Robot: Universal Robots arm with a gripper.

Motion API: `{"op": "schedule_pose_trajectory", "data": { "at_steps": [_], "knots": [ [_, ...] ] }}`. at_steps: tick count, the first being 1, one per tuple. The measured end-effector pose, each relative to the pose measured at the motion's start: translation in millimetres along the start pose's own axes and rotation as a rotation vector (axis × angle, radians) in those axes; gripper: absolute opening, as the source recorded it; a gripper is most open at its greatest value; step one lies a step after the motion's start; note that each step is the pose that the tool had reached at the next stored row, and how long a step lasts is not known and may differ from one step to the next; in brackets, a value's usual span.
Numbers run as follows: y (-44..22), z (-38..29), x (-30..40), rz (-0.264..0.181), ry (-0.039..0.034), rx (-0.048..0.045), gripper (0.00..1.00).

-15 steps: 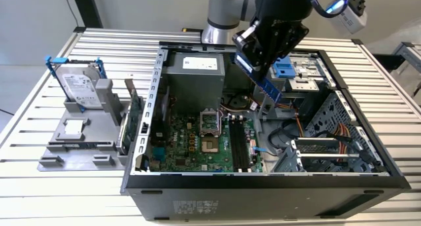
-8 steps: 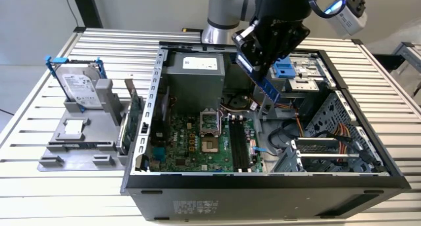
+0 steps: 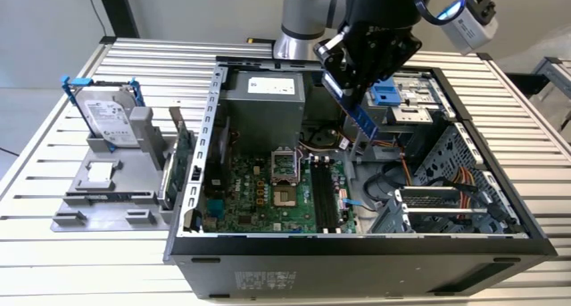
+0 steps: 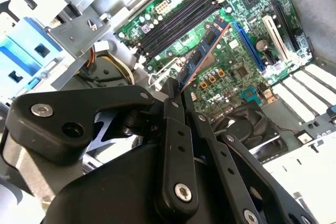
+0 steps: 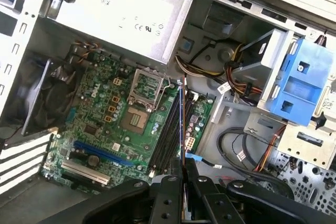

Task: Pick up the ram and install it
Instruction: 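Insert the ram into the slot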

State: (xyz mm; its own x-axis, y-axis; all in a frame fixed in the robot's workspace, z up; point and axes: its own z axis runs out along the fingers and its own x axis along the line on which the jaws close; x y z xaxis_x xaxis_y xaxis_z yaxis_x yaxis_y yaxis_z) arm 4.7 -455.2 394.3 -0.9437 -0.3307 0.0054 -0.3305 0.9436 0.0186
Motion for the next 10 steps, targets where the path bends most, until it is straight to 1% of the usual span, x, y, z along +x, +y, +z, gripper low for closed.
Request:
{"op": "schedule_pose_trajectory", "data": {
  "at_steps": [10],
  "knots": [
    [-0.7, 0.0, 0.2, 0.066, -0.0012, -0.0004, 0.0]
  ]
}}
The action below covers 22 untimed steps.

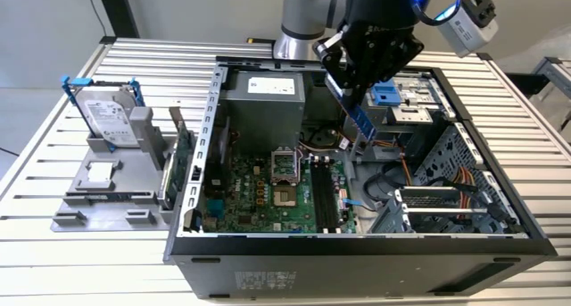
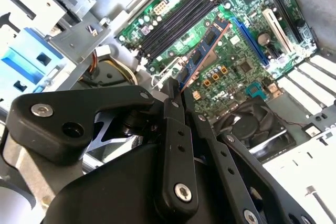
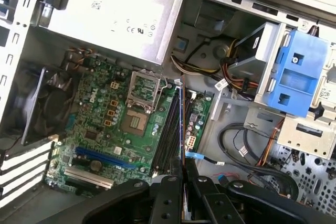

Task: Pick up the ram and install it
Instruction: 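Insert the ram into the slot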

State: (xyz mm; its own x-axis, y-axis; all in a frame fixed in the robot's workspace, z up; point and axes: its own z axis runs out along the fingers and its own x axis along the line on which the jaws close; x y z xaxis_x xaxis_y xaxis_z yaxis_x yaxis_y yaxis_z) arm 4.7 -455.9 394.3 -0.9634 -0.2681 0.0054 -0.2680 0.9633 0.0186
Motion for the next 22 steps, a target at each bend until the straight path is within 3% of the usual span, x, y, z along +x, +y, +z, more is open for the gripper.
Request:
{"op": "schedule_pose_trajectory", "data": {
  "at_steps": [22],
  "knots": [
    [-1.0, 0.0, 0.3, 0.128, -0.0024, -0.0007, 0.0]
  ]
}}
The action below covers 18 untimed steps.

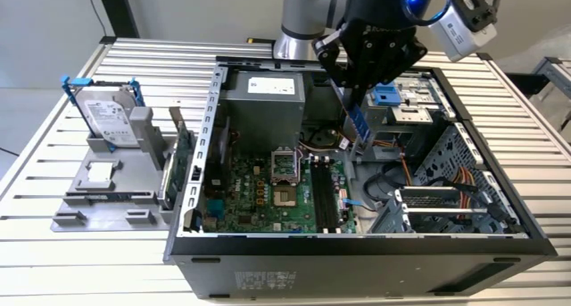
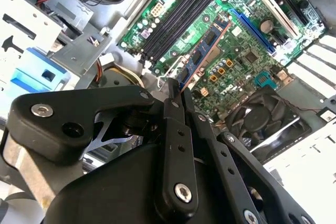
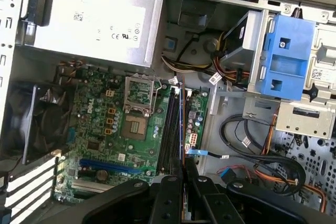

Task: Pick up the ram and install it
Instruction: 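Insert the ram into the slot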

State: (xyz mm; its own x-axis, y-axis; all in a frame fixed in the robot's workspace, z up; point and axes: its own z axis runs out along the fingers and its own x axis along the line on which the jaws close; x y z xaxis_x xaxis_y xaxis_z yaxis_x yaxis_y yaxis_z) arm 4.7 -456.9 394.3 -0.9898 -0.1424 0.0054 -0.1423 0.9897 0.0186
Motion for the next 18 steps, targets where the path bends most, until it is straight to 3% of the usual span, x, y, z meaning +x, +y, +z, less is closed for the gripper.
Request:
{"op": "schedule_pose_trajectory", "data": {
  "at_steps": [18],
  "knots": [
    [-0.1, 3.9, 0.0, 0.009, 0.0, 0.0007, 0.0]
  ]
}}
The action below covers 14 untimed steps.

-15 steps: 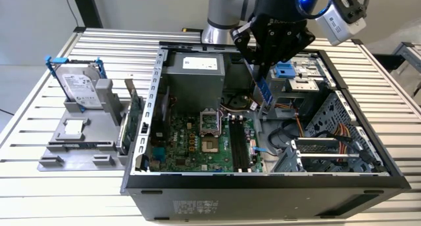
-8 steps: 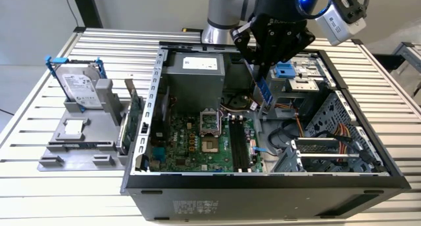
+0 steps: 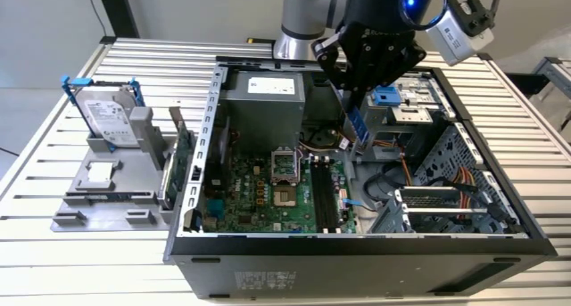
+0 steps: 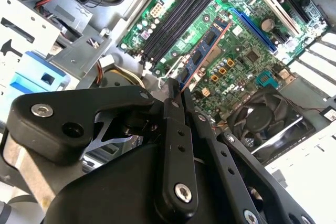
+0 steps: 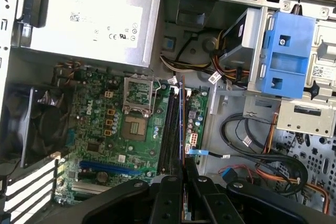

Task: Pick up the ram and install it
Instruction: 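Insert the ram into the slot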

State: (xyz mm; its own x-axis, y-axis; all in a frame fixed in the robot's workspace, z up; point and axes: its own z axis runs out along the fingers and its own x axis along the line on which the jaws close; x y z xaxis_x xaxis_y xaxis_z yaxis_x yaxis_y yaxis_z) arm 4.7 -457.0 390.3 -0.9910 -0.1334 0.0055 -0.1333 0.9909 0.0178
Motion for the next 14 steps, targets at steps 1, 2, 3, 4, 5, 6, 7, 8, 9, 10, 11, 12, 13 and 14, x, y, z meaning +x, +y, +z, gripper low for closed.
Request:
{"op": "schedule_pose_trajectory", "data": {
  "at_steps": [1, 2, 3, 4, 5, 6, 7, 8, 9, 10, 11, 12, 13, 14],
  "knots": [
    [0.0, 0.3, 0.0, 0.0, 0.0, 0.0, 0.0],
    [0.0, 0.6, 0.0, 0.0, 0.0, 0.0001, 0.0],
    [0.0, 0.7, 0.0, 0.0, 0.0, 0.0002, 0.0],
    [0.0, 0.7, 0.0, 0.0, 0.0001, 0.0002, 0.0],
    [0.0, 0.8, 0.0, 0.0, 0.0, 0.0001, 0.0],
    [0.0, 0.8, 0.0, 0.0, -0.0001, 0.0, 0.0],
    [0.0, 0.9, 0.0, 0.0, 0.0, 0.0001, 0.0],
    [0.0, 1.0, 0.0, 0.0, 0.0, 0.0, 0.0],
    [0.0, 1.5, 0.0, 0.0, -0.0002, -0.0003, 0.0],
    [0.0, 1.9, 0.0, 0.0, -0.0001, -0.0002, 0.0],
    [0.0, 2.2, 0.0, 0.0, 0.0, 0.0, 0.0],
    [0.0, 2.6, 0.0, 0.0, 0.0, 0.0, 0.0],
    [0.0, 3.0, 0.0, 0.0, 0.0, 0.0, 0.0],
    [0.0, 3.4, 0.0, 0.0, 0.0, 0.0001, 0.0]
  ]
}}
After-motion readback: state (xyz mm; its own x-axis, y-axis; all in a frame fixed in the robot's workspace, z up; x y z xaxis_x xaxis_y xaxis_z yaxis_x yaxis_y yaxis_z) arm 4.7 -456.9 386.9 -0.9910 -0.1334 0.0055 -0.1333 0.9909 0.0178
